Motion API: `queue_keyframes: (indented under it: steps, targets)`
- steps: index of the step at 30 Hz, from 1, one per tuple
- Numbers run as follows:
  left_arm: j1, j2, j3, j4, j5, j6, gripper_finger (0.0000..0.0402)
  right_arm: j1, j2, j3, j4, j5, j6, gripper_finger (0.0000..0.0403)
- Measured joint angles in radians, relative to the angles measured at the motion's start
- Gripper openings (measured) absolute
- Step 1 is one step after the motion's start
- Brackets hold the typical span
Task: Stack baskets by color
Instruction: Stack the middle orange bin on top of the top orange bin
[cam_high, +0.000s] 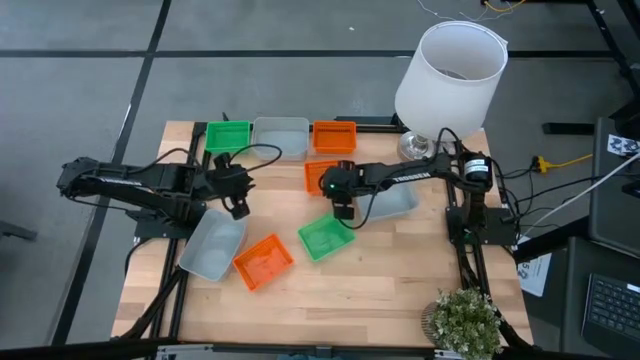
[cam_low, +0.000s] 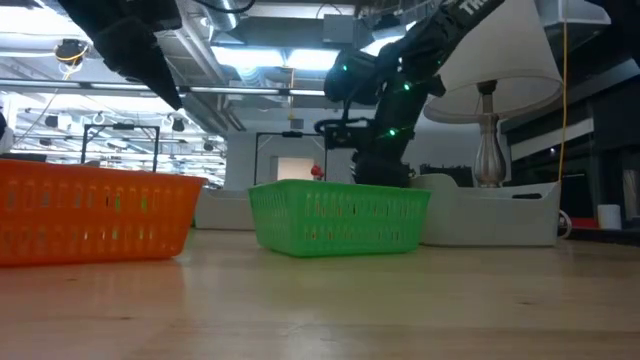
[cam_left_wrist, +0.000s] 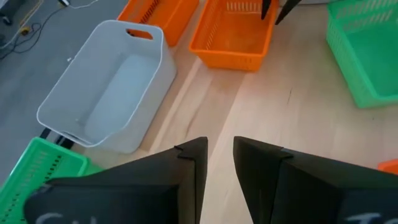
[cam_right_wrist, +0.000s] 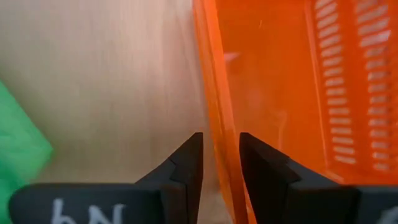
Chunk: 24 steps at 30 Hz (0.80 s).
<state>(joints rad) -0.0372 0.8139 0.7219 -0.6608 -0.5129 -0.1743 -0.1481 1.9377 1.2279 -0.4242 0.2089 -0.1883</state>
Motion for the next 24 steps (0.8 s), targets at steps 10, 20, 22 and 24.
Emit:
queue_keyframes:
  steps: [10, 20, 22, 24]
  targets:
    - [0.000, 0.000, 0.000, 0.008, 0.000, 0.001, 0.0070, 0.001, 0.000, 0.051, 0.019, 0.038, 0.003, 0.0006]
    - [0.000, 0.000, 0.000, 0.005, 0.000, -0.001, 0.0070, 0.040, -0.002, 0.307, -0.303, 0.196, -0.081, 0.0002]
    - [0.000, 0.000, 0.000, 0.005, 0.000, -0.007, 0.0070, 0.033, -0.003, 0.348, -0.344, 0.280, -0.171, 0.0002]
    - [0.000, 0.000, 0.000, 0.004, 0.000, -0.022, 0.0070, 0.015, -0.005, 0.363, -0.357, 0.335, -0.273, 0.0002]
